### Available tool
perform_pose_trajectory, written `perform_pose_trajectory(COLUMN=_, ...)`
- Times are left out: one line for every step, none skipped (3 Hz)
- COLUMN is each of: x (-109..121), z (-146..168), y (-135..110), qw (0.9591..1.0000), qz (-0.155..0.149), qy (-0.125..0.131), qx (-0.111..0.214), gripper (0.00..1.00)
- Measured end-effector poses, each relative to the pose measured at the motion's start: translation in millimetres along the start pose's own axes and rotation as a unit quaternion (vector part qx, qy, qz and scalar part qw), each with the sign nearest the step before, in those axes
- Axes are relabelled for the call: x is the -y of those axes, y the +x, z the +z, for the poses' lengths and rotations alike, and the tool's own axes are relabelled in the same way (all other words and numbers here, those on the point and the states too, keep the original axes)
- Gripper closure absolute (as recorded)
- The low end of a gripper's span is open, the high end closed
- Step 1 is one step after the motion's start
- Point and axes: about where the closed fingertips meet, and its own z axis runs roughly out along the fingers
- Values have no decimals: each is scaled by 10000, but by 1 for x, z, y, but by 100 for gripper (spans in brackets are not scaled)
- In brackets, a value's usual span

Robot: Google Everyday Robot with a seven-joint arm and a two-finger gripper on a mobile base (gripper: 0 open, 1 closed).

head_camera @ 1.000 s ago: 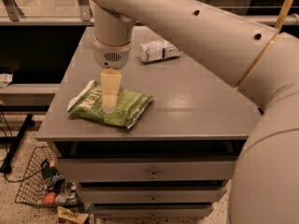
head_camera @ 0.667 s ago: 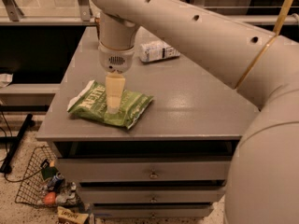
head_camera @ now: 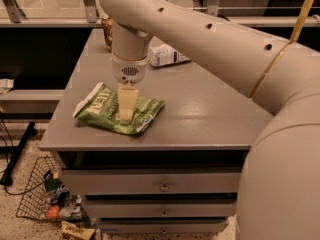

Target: Pick green jalapeno chip bag

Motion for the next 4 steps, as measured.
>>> perform_pose_trajectory(x=0, z=-6, y=-1, qw=10000, qz=-1, qy=1, qx=2, gripper=86)
perform_pose_trajectory(x=0, z=-7, y=-1, qw=10000, qz=-1, qy=1, qx=2, gripper=100)
perform_pose_trajectory(x=-8, z=-69, y=1, qw=9966, qz=-188, qy=551, qx=591, gripper=100)
perform_pose_trajectory(x=-22, z=-151, y=4, qw=9835, qz=-464, qy=1206, qx=1269, gripper=100)
